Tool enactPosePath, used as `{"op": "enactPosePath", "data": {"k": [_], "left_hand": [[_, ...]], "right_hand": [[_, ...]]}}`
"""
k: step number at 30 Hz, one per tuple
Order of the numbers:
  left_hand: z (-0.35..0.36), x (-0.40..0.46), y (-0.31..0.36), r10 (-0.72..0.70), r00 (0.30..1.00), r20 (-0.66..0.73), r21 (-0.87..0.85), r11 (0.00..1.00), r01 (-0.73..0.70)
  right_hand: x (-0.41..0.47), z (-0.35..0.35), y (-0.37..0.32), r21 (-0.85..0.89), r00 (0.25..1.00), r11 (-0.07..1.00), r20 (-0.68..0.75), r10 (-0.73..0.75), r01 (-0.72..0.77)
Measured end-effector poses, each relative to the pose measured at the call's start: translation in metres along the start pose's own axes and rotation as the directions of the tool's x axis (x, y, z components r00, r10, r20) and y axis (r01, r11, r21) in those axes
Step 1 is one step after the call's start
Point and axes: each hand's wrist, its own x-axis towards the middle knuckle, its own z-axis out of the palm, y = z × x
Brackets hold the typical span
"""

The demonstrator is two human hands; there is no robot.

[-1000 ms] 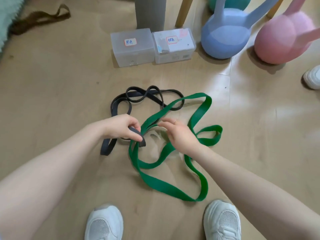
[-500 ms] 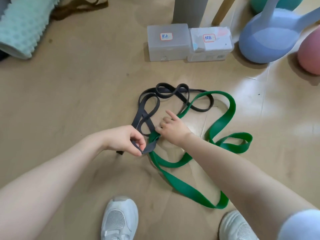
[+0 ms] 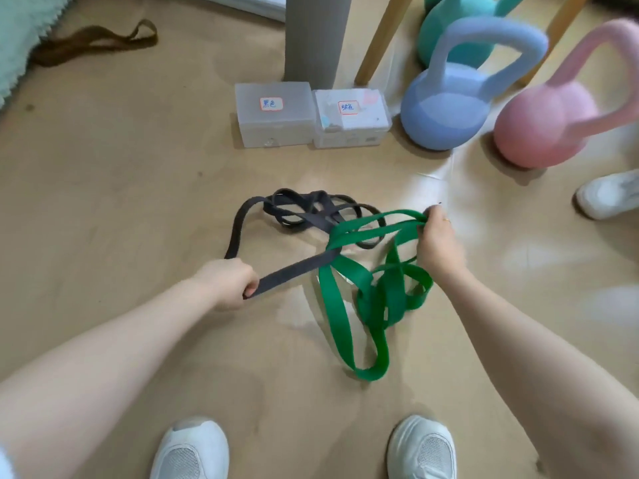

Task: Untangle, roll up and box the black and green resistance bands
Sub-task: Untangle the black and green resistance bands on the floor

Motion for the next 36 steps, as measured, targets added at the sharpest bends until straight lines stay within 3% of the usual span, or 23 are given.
{"op": "enactPosePath", "data": {"k": [2,4,7,9,12,14,16,20,24,26,29,32,34,36], "left_hand": [[-0.002,0.008,0.009,-0.034,0.997,-0.067,0.103,0.994,0.041],[-0.001,0.017,0.023,-0.041,0.998,-0.045,0.175,0.983,0.048],[0.010,0.028,0.039,-0.049,0.998,0.025,0.164,0.985,0.045],[0.015,0.032,0.046,-0.015,0.999,-0.029,0.027,0.999,0.016],[0.015,0.040,0.063,-0.007,0.984,-0.179,-0.289,0.956,-0.046],[0.017,0.052,0.074,-0.022,0.974,-0.226,-0.369,0.927,-0.065],[0.022,0.064,0.080,-0.041,0.978,-0.203,-0.417,0.908,-0.048],[0.034,0.079,0.085,-0.110,0.989,-0.103,-0.537,0.843,0.038],[0.045,0.084,0.091,-0.186,0.982,-0.021,-0.674,0.728,0.124],[0.048,0.084,0.090,-0.220,0.975,-0.008,-0.724,0.674,0.146],[0.045,0.081,0.085,-0.215,0.976,-0.034,-0.729,0.673,0.123],[0.035,0.074,0.079,-0.290,0.943,-0.161,-0.721,0.687,0.088],[0.028,0.069,0.075,-0.326,0.900,-0.289,-0.704,0.710,0.031],[0.021,0.063,0.071,-0.266,0.867,-0.422,-0.666,0.739,-0.097]], "right_hand": [[-0.012,0.012,0.026,-0.106,0.987,0.990,0.114,0.108,-0.096],[-0.028,0.030,0.042,-0.249,0.930,0.955,0.284,0.232,-0.163],[-0.044,0.054,0.053,-0.374,0.897,0.918,0.348,0.272,-0.133],[-0.045,0.056,0.044,-0.324,0.929,0.942,0.315,0.192,-0.085],[-0.043,0.044,0.013,-0.170,0.969,0.968,0.194,-0.153,0.187],[-0.042,0.040,-0.007,-0.120,0.909,0.904,0.129,-0.397,0.411],[-0.036,0.046,-0.022,-0.061,0.837,0.840,0.150,-0.526,0.539],[-0.022,0.073,-0.038,-0.073,0.729,0.762,0.362,-0.581,0.643],[-0.015,0.088,-0.041,-0.246,0.733,0.713,0.431,-0.526,0.656],[-0.012,0.092,-0.037,-0.272,0.746,0.715,0.428,-0.510,0.644],[-0.011,0.097,-0.027,-0.175,0.784,0.799,0.398,-0.477,0.575],[-0.010,0.097,-0.029,0.106,0.888,0.940,0.309,-0.341,0.324],[-0.005,0.089,-0.034,0.260,0.938,0.953,0.262,-0.226,0.157],[0.000,0.076,-0.038,0.373,0.966,0.928,0.230,-0.116,0.023]]}}
